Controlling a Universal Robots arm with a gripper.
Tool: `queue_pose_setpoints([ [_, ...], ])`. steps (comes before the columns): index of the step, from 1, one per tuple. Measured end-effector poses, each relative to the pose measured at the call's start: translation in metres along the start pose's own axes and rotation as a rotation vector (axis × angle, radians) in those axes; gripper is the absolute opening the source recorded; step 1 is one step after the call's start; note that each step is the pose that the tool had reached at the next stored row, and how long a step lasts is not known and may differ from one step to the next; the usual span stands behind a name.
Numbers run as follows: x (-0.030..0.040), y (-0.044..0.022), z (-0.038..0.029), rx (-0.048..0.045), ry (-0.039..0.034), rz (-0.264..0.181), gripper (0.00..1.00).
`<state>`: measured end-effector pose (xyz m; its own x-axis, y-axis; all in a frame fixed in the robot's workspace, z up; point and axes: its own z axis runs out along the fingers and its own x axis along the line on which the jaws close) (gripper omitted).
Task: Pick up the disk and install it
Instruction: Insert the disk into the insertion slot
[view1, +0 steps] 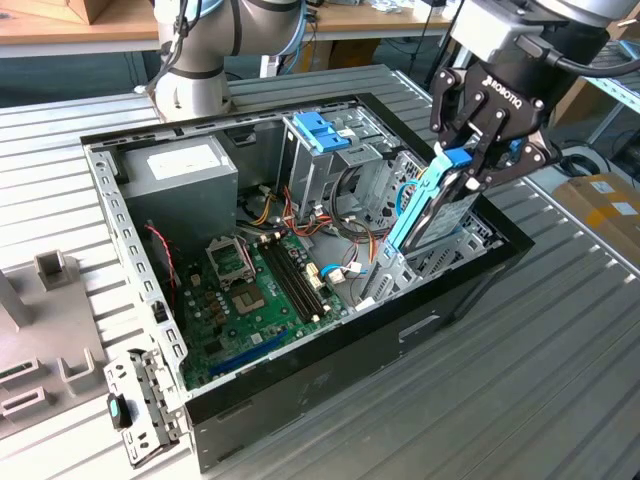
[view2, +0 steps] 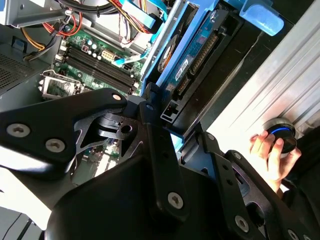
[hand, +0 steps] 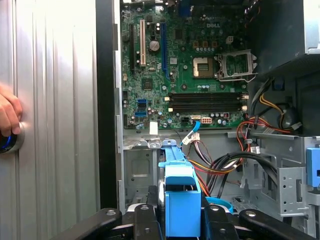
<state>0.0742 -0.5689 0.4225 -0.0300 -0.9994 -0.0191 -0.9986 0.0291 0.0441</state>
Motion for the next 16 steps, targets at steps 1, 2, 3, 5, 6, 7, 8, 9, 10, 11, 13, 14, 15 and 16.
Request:
queue_pose_setpoints([
  [1,0.0000,0.0000,0.0002,0.0000,0.0000,0.000,0.37],
  [2,0.0000,0.0000,0.0005,0.0000,-0.0001,0.000,0.37],
  [3,0.0000,0.0000,0.0008,0.0000,-0.0001,0.000,0.37],
  [5,0.0000,0.0000,0.0013,0.0000,-0.0001,0.000,0.37],
  [6,0.0000,-0.0001,0.0015,0.0000,-0.0001,0.000,0.37],
  [7,0.0000,-0.0001,0.0018,0.0000,-0.0001,0.000,0.37],
  [8,0.0000,-0.0001,0.0020,0.0000,0.0000,0.000,0.37],
  [9,0.0000,-0.0001,0.0023,0.0000,-0.0001,0.000,0.37],
  [10,0.0000,-0.0001,0.0025,0.0000,-0.0001,0.000,0.37],
  [11,0.0001,-0.0001,0.0028,0.0000,-0.0001,0.000,0.37],
  [13,0.0001,-0.0002,0.0037,0.0000,-0.0001,0.000,0.37],
  [14,0.0001,-0.0002,0.0041,0.0000,0.0000,0.000,0.37],
  [15,0.0001,-0.0002,0.0044,0.0000,-0.0001,0.000,0.37],
  [16,0.0001,-0.0002,0.0046,0.0000,-0.0001,0.000,0.37],
])
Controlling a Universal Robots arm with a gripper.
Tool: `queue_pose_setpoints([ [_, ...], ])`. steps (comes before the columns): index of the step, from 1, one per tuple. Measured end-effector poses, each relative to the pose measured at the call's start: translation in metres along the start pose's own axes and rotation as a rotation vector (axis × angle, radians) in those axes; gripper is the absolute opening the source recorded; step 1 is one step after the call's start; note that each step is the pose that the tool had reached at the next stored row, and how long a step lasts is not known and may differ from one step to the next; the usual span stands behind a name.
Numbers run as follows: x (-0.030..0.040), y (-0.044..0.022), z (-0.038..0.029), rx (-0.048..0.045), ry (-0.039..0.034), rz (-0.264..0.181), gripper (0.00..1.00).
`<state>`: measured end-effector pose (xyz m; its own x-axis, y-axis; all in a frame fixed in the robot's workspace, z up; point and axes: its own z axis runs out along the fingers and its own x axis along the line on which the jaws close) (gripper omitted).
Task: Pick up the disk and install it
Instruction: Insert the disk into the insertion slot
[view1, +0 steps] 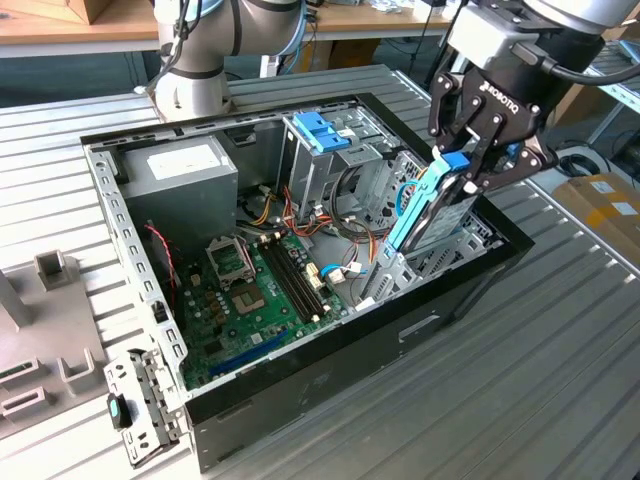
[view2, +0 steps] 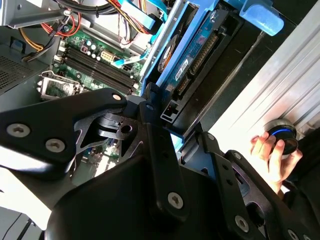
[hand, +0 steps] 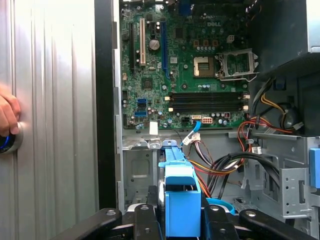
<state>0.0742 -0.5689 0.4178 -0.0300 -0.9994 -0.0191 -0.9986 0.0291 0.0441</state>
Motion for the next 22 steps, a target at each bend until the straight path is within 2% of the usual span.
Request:
queue_pose_setpoints([
  [22,0.0002,-0.0005,0.0105,0.0000,0.0000,0.000,0.37],
])
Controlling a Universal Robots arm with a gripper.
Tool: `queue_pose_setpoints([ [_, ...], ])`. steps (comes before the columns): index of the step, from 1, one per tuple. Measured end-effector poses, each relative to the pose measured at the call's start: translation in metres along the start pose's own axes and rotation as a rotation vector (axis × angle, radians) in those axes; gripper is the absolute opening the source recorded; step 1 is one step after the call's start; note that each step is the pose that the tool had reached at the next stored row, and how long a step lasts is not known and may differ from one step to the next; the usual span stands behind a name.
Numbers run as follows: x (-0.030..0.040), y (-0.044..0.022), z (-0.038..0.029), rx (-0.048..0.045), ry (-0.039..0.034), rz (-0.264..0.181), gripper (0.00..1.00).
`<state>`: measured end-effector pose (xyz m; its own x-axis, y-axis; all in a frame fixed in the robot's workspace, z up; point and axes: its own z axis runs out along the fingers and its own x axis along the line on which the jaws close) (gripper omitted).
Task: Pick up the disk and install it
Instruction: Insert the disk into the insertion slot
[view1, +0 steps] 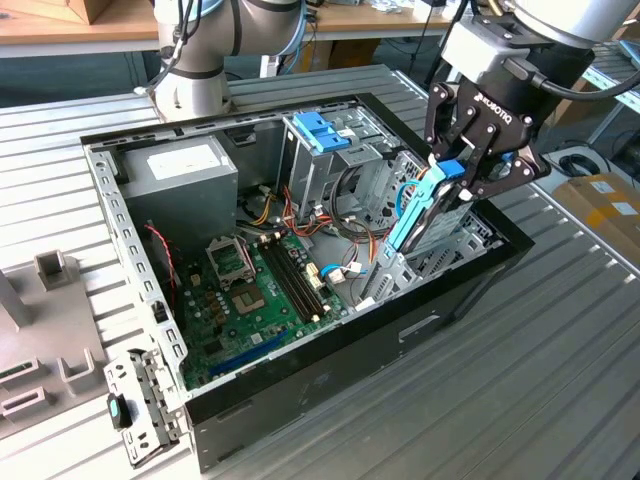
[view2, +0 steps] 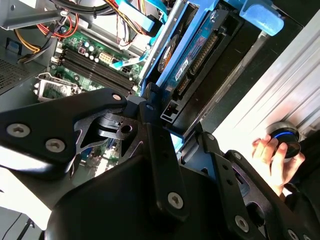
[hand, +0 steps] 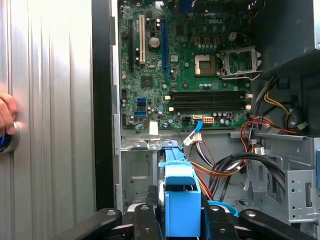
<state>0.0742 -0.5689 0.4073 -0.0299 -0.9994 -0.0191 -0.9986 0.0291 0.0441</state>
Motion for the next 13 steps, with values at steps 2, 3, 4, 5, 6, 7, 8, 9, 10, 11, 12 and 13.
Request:
queue_pose_setpoints([
  [2,0.0000,-0.0001,0.0011,0.0000,-0.0001,0.000,0.37],
  [3,0.0000,-0.0001,0.0016,0.0000,-0.0001,0.000,0.37],
  [4,0.0000,-0.0001,0.0020,0.0000,0.0000,0.000,0.37],
  [5,0.0000,-0.0001,0.0023,0.0000,0.0000,0.000,0.37],
  [6,0.0000,-0.0001,0.0026,0.0000,0.0000,0.000,0.37],
  [7,0.0000,-0.0001,0.0029,0.0000,0.0000,0.000,0.37],
  [8,0.0001,-0.0001,0.0032,0.0000,0.0000,0.000,0.37],
  [9,0.0000,-0.0002,0.0036,0.0000,0.0000,0.000,0.37],
  [10,0.0001,-0.0002,0.0039,0.0000,-0.0001,0.000,0.37],
  [11,0.0001,-0.0002,0.0043,0.0000,-0.0001,0.000,0.37],
  [12,0.0001,-0.0002,0.0047,0.0000,0.0000,0.000,0.37],
  [13,0.0001,-0.0002,0.0051,0.0000,0.0000,0.000,0.37],
])
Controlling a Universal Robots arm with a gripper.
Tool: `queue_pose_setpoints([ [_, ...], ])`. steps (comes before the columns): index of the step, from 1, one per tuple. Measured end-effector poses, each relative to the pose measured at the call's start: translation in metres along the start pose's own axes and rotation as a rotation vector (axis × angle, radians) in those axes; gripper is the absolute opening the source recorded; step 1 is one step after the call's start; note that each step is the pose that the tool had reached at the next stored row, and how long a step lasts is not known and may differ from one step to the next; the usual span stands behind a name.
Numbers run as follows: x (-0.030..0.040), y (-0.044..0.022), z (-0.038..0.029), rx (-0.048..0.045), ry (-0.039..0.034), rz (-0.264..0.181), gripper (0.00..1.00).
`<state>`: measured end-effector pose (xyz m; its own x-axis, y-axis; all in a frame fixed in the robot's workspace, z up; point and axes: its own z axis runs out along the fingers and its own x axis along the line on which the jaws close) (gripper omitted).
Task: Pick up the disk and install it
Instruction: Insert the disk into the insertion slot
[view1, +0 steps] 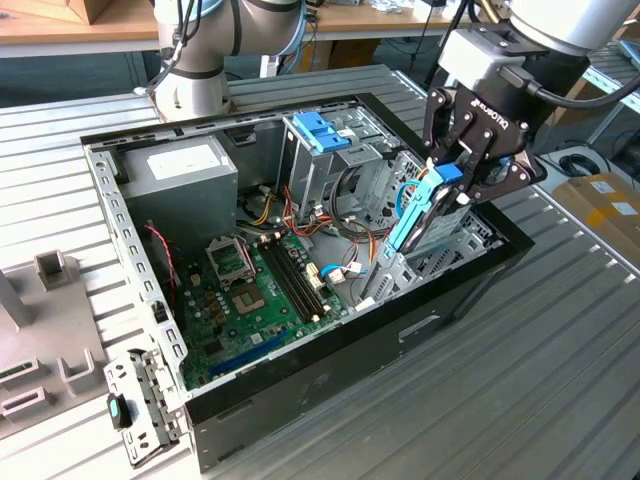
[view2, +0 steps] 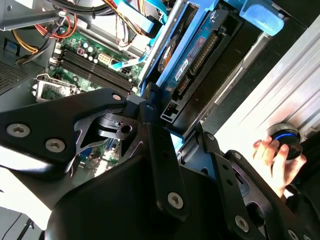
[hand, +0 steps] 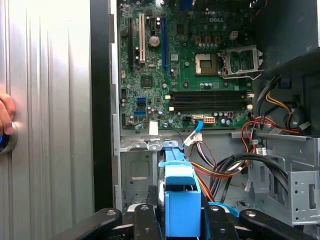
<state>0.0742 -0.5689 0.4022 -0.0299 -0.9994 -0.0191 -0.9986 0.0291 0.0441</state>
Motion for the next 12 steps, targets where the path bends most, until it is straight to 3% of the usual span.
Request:
queue_pose_setpoints([
  [12,0.0001,-0.0002,0.0036,0.0000,0.0001,0.000,0.37],
])
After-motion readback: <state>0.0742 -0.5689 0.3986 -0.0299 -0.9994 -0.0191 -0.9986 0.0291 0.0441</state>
